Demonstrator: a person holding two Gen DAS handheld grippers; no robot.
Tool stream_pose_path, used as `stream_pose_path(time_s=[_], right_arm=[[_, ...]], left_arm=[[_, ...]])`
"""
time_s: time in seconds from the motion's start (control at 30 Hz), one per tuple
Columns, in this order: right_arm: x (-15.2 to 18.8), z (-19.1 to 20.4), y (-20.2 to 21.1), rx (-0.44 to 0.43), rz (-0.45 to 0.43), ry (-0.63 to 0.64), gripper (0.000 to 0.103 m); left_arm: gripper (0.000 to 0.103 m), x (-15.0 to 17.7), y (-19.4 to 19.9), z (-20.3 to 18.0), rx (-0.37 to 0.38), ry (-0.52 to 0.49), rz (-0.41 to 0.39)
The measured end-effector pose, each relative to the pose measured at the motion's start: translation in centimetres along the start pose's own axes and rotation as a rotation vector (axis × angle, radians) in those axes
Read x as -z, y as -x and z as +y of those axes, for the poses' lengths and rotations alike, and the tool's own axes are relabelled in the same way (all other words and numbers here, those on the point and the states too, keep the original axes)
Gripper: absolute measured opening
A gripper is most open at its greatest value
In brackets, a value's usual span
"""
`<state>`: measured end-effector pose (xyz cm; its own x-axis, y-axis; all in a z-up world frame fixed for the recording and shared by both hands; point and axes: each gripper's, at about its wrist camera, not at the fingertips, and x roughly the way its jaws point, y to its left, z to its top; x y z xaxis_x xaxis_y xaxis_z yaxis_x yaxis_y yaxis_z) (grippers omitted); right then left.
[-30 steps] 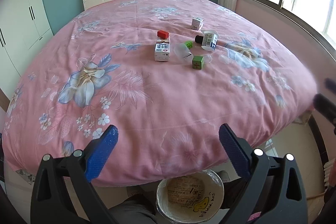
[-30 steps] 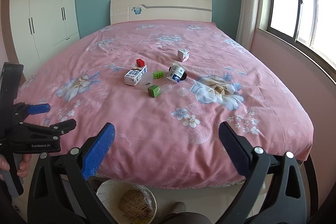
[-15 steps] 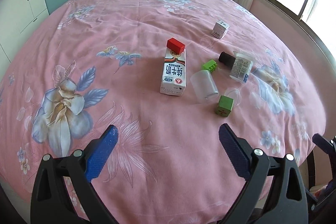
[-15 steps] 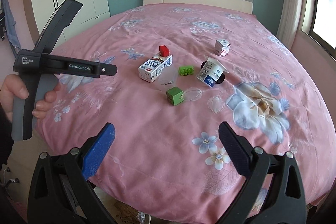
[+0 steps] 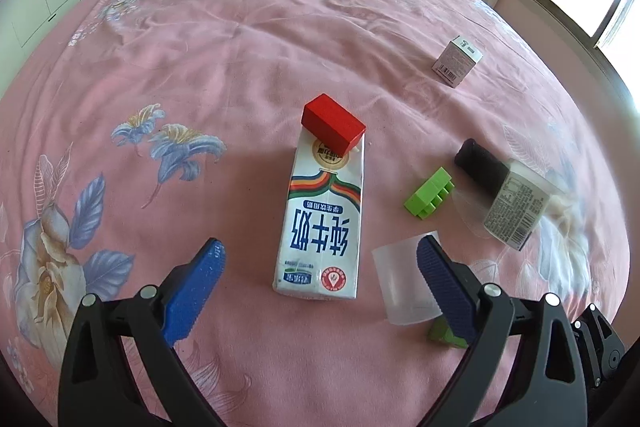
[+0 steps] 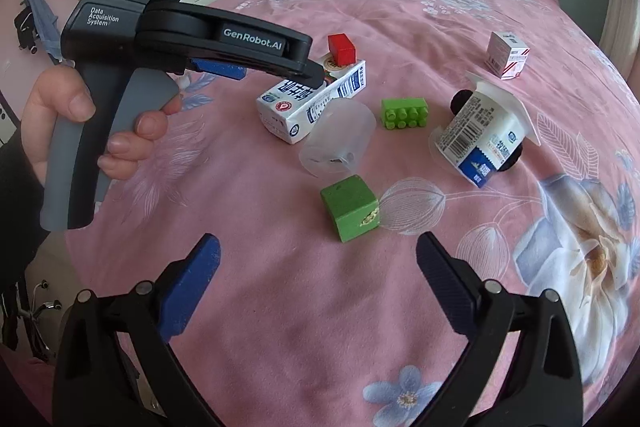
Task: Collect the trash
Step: 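Move both tools over the bed toward the milk carton and green cube, then grasp the white milk carton with the left tool while the right tool grasps the green cube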
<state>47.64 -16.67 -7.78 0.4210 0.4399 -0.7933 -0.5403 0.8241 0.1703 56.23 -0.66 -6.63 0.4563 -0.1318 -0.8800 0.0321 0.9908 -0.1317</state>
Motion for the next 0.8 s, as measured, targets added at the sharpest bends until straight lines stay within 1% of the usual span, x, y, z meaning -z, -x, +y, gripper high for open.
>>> stream_pose_path(time_s=[0.13, 0.2, 0.23, 0.27, 0.3, 0.33, 0.37, 0.43, 0.47, 0.5, 0.53, 0.6, 0.7, 0.8], right_arm=[[-1.1, -0.9, -2.2, -0.034, 0.026, 0.016, 0.096], [-1.6, -1.1, -3.2, -0.034, 0.041, 0.033, 0.096], [-1.7, -1.1, -3.6, -0.039, 0.050, 0.044, 0.094], [-1.8, -1.1, -4.0, -0.039, 0.060, 0.058, 0.085], [-1.9, -1.2, -4.6, -0.044, 0.083, 0.068, 0.072], [-1.9, -1.2, -5.1, -0.054, 0.107, 0.073, 0.066], [-1.9, -1.2, -5.5, -0.052, 0.123, 0.078, 0.059], [-2.0, -1.1, -5.9, -0.041, 0.120, 0.095, 0.059], [-2.1, -1.1, -6.1, -0.039, 0.122, 0.096, 0.059], [-2.2, -1.1, -6.3, -0.042, 0.122, 0.096, 0.059], [-2.2, -1.1, -6.4, -0.043, 0.122, 0.095, 0.057], [-2.3, -1.2, -6.7, -0.036, 0.127, 0.090, 0.042], [-2.1, -1.3, -6.5, -0.053, 0.121, 0.053, 0.033], [-1.6, -1.2, -6.0, -0.054, 0.112, 0.034, 0.032]], left_arm=[[0.098, -1.4, -2.3, -0.1, -0.010, 0.002, 0.025], [0.098, -1.7, -3.1, 0.0, 0.000, 0.010, 0.041], [0.096, -1.7, -3.5, 0.0, 0.002, 0.010, 0.048], [0.094, -1.8, -3.8, 0.0, 0.000, 0.008, 0.057], [0.089, -1.8, -4.3, 0.0, -0.003, 0.003, 0.069], [0.084, -1.9, -4.7, -0.1, -0.007, 0.000, 0.082], [0.081, -1.9, -5.1, -0.1, -0.010, 0.000, 0.095], [0.074, -2.0, -5.8, -0.2, 0.002, 0.006, 0.117], [0.073, -2.0, -5.9, -0.2, 0.005, 0.012, 0.120], [0.069, -2.1, -6.0, -0.2, 0.005, 0.015, 0.118], [0.062, -2.2, -6.1, -0.2, 0.002, 0.015, 0.118], [0.051, -2.3, -6.3, -0.2, -0.003, 0.013, 0.123], [0.050, -2.1, -6.4, -0.3, -0.009, 0.003, 0.116], [0.049, -1.7, -6.2, -0.5, -0.016, -0.007, 0.116]])
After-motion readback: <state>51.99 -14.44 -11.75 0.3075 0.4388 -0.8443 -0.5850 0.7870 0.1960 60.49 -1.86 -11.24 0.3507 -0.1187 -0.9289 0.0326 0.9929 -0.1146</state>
